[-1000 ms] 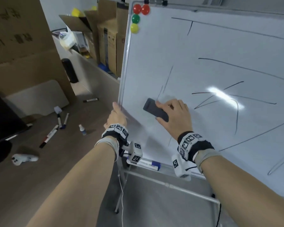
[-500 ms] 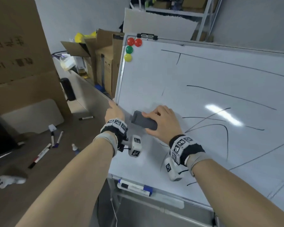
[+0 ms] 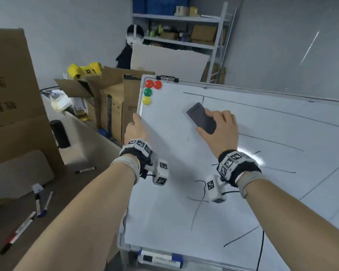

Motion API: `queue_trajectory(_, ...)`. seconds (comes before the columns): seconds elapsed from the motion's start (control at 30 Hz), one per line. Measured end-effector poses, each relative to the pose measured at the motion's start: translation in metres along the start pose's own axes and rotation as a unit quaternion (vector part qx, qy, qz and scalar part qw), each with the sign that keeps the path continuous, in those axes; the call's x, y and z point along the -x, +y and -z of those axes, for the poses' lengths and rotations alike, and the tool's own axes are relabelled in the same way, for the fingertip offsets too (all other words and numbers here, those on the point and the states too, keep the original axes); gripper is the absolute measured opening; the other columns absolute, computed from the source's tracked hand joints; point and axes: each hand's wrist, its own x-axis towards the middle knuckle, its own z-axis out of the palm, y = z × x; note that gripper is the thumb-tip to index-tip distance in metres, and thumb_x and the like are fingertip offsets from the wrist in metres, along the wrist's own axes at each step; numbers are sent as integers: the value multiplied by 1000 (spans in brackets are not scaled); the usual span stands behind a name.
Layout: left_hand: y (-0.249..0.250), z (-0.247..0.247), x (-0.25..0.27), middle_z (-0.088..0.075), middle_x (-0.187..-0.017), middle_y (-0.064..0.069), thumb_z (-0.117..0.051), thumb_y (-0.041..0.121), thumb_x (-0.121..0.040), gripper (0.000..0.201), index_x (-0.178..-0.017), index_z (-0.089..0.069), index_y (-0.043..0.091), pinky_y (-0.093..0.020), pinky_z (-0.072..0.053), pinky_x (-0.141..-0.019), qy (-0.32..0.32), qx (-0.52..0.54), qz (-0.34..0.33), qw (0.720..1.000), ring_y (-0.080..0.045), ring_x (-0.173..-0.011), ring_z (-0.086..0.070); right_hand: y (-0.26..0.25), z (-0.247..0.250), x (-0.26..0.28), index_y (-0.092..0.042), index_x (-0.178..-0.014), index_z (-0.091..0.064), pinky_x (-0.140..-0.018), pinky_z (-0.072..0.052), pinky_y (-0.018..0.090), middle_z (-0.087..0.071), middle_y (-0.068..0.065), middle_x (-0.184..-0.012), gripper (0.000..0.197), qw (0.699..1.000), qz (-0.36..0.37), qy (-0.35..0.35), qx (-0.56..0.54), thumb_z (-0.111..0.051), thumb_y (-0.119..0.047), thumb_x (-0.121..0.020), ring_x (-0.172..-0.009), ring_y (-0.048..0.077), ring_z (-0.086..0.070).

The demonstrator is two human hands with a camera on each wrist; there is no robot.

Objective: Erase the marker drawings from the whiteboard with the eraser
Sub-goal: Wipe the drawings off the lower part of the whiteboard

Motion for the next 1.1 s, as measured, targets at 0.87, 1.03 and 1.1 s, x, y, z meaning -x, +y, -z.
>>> queue_trajectory(0.87,37,9,15,-64,-104,-10,-11,60,-102,73,-111,-63,9,-31,-34,-76,44,-32,-115,992,-22,-83,-49,-72,1,-41,-35,-137,-51,-73,-52,37,-50,4,-106,63,998,20,51,42,-68,-52,-79,-94,24,-52)
queue_trajectory(1.03,36,1,12,-61,-95,-6,-11,60,-101,72,-109,-63,11,-32,-37,-77,59,-36,-111,991,-26,-88,-57,-25,27,-30,-36,-136,-49,-71,-50,37,-49,4,-101,63,988,-70,115,70,-65,-55,-78,-88,23,-50)
queue_trajectory(1.1,36,0,10,-64,-105,-9,-12,61,-101,73,-112,-63,11,-34,-38,-82,57,-34,-106,992,-30,-101,-61,-10,39,-26,-35,-135,-49,-73,-51,38,-49,5,-102,62,983,-104,130,77,-65,-56,-78,-88,25,-50)
